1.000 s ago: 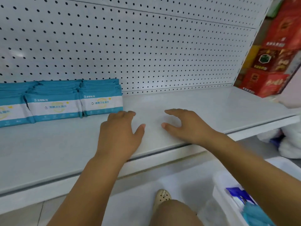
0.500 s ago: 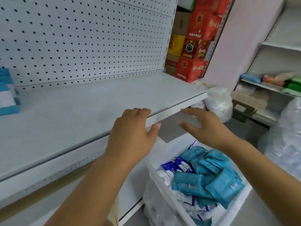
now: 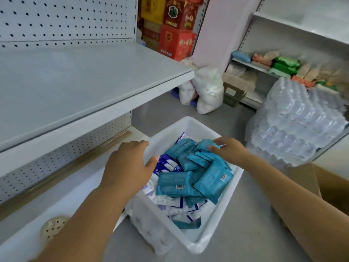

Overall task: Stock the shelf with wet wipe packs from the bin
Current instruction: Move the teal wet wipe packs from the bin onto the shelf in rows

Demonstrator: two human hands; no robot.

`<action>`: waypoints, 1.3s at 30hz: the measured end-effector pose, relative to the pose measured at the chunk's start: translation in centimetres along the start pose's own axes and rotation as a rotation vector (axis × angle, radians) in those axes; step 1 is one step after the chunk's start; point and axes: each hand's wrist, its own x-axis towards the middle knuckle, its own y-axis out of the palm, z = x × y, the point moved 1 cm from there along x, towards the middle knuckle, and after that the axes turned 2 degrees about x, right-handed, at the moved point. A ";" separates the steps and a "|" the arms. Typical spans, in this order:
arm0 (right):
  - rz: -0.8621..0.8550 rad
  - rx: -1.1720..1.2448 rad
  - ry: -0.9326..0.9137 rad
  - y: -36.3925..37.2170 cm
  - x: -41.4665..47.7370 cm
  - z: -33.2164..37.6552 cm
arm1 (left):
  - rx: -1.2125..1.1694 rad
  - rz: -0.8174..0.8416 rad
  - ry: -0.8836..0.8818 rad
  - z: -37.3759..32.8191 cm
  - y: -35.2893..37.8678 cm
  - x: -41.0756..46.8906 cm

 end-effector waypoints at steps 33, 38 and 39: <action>-0.204 0.081 -0.020 1.7 4.1 -1.3 | 0.158 0.239 -0.176 1.4 7.1 1.4; -0.376 0.372 -0.037 0.0 2.9 1.2 | -0.165 0.107 -0.157 -0.7 5.3 1.6; -0.372 0.463 -0.026 -0.2 2.5 1.9 | -0.261 0.092 -0.172 -1.2 4.7 1.6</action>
